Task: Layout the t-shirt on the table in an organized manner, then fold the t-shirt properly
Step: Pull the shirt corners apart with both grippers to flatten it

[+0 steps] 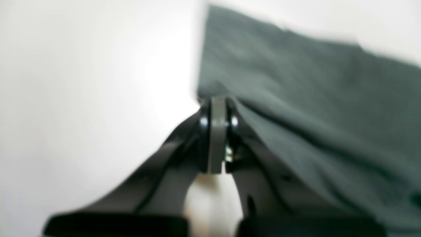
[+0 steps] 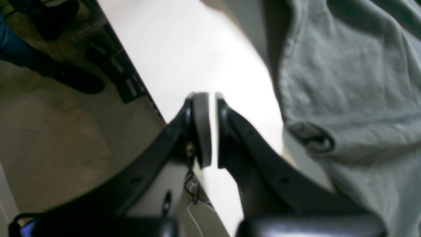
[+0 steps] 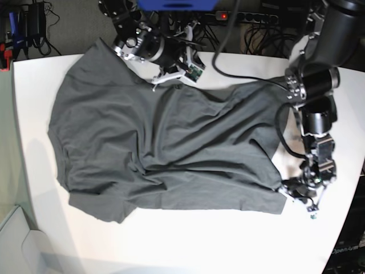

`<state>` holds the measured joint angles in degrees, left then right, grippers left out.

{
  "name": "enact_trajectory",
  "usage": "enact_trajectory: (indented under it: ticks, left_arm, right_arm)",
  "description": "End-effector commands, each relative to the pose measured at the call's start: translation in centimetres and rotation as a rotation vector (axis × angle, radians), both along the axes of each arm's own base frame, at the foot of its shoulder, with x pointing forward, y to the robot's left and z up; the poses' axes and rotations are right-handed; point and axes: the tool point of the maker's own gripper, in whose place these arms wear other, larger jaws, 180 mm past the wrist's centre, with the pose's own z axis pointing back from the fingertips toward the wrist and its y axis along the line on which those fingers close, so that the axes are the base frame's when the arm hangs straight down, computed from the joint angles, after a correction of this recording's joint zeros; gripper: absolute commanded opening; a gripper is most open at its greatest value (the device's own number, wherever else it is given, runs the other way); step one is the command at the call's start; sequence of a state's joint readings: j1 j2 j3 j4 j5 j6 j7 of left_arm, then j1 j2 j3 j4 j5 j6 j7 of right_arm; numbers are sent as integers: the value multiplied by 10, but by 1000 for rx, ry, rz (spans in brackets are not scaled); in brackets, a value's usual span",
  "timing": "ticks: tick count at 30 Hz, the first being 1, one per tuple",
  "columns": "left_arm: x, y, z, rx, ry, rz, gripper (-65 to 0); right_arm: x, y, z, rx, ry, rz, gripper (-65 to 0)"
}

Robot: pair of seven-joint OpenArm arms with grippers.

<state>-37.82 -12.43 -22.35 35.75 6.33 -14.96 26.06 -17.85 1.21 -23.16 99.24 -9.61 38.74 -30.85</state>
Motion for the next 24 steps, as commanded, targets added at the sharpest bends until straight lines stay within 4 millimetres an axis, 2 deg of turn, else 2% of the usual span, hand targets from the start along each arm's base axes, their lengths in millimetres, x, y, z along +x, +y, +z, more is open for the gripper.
enact_trajectory:
  ticks: [1, 4, 7, 10, 14, 17, 21, 24]
  left_arm:
    - [16, 1, 31, 7, -60, -9, -646]
    - [0, 13, 34, 44, 9, 0, -647]
    - [-18, 15, 47, 96, 44, 0, -647]
    - [-44, -9, 48, 90, 67, -27, -647]
    - [-90, -31, 43, 77, 107, -54, -647]
    - [-123, -46, 29, 52, 161, -75, -647]
    - [-161, -59, -3, 25, 241, -88, -647]
    - [-180, -62, -21, 14, 293, -90, -647]
  right_arm:
    - [4, 4, 10, 38, -21, -2, -613]
    - [4, 4, 10, 39, -23, -2, -613]
    - [6, 4, 11, 39, -29, -2, -613]
    - [9, 5, 13, 40, -36, -2, -613]
    - [16, 4, 20, 43, -63, -3, -613]
    - [24, -1, 26, 43, -88, -19, -613]
    - [36, -11, 35, 43, -118, -60, -613]
    - [38, -14, 39, 42, -132, -66, -613]
